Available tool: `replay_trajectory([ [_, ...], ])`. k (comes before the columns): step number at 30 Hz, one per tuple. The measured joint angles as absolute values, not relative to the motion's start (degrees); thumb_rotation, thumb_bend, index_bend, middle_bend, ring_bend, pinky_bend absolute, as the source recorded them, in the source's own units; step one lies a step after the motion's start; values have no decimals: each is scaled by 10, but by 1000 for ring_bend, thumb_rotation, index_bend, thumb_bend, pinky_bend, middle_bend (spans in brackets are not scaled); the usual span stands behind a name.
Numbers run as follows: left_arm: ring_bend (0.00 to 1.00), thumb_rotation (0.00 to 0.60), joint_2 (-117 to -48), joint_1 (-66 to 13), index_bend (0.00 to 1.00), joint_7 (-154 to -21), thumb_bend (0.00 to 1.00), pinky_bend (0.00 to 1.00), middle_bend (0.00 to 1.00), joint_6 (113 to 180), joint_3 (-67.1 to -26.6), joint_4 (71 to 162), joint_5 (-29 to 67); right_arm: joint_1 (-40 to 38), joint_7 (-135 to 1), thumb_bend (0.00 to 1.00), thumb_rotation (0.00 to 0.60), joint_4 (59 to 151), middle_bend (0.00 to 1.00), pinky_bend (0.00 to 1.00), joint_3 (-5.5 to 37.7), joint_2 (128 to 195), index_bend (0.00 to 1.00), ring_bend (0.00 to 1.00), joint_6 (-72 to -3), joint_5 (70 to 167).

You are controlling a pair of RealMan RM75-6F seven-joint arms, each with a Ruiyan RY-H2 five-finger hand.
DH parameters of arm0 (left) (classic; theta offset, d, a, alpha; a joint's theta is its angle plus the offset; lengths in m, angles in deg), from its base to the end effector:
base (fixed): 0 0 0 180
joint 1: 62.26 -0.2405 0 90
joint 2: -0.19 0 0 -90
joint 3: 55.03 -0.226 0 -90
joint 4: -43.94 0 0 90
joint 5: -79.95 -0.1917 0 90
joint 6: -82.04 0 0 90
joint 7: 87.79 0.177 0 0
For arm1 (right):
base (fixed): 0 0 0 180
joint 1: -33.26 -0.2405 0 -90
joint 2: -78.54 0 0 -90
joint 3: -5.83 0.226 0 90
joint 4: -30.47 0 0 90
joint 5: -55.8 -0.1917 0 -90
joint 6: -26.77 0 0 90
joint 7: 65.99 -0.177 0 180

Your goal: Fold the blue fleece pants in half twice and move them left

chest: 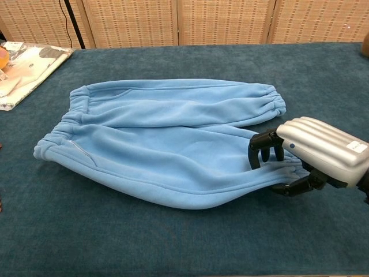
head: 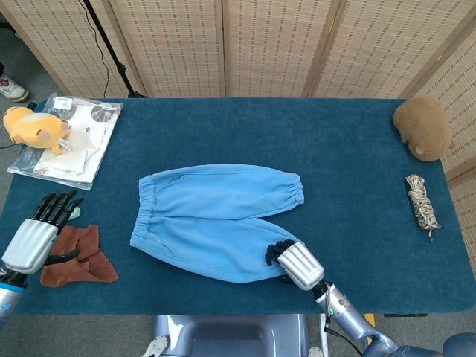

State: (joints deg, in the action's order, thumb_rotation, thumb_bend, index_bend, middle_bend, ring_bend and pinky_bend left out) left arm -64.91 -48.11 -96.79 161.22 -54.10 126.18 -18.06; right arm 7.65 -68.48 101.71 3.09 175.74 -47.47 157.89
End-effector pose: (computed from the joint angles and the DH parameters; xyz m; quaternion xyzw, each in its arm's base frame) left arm -0.2526 0.2450 0.1358 -0.7063 -0.3316 -0.4063 0.4755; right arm -0.1461 -0.2419 -0.0375 0.7556 -0.3232 0.4826 0.3028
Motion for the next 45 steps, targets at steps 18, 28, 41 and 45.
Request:
replay_trajectory([
  [18,167,600,-748,-367,153,-1047,0,197,115,1602,-589,1093,-326,87,-769,524,600,1187,473,513,55,1693,685,475,-416,1452],
  [28,170,600,-794,-354,146,-1065,0,197,115,1603,-610,1039,-324,89,-770,524,600,1190,473,513,61,1693,685,475,-411,1440],
  [41,310,600,-908,-354,289,-1057,84,333,238,1617,-602,939,-280,93,-801,524,600,1199,474,513,63,1687,685,475,-404,1430],
  [45,369,600,-924,-356,370,-1049,113,380,308,1626,-599,929,-268,94,-804,524,600,1200,475,513,63,1686,686,475,-403,1430],
])
